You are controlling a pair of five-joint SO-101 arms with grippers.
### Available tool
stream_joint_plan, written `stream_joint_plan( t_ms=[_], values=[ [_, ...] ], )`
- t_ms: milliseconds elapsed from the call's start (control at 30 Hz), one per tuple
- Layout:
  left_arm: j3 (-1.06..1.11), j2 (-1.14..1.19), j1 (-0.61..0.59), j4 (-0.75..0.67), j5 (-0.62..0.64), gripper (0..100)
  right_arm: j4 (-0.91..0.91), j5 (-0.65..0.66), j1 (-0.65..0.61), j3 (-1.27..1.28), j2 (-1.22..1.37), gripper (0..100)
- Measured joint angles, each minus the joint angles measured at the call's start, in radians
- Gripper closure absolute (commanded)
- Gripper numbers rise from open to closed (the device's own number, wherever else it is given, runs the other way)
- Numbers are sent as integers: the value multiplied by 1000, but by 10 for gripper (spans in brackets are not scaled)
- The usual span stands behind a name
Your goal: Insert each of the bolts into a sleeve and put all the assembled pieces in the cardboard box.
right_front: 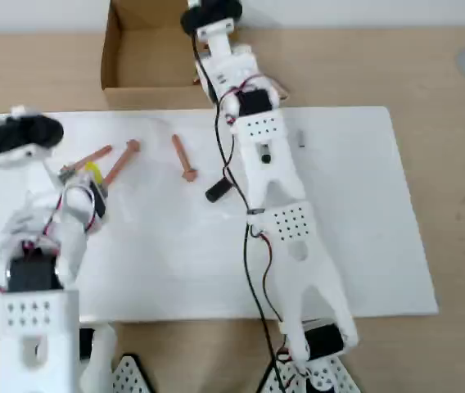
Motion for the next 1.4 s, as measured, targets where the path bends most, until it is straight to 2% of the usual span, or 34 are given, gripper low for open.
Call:
stream_joint_plan(
  t_ms=[167, 500, 700, 1000, 1233, 1400],
  values=[
    [-215, 342, 2, 11, 2, 907, 212, 0, 0, 0, -126, 827],
    [-720, 913, 52, 249, -3, 906, 652, -2, 0, 0, -338, 827],
    [-893, 1089, 54, 368, -140, 906, 824, -2, 12, 0, -422, 827],
    [-937, 1240, 54, 396, -399, 906, 855, -3, 126, -2, -532, 827],
    [-936, 1290, 54, 334, -460, 936, 855, -2, 129, 0, -632, 828],
    [-937, 1329, 64, 253, -516, 922, 855, -2, 129, 135, -692, 828]
  ],
)
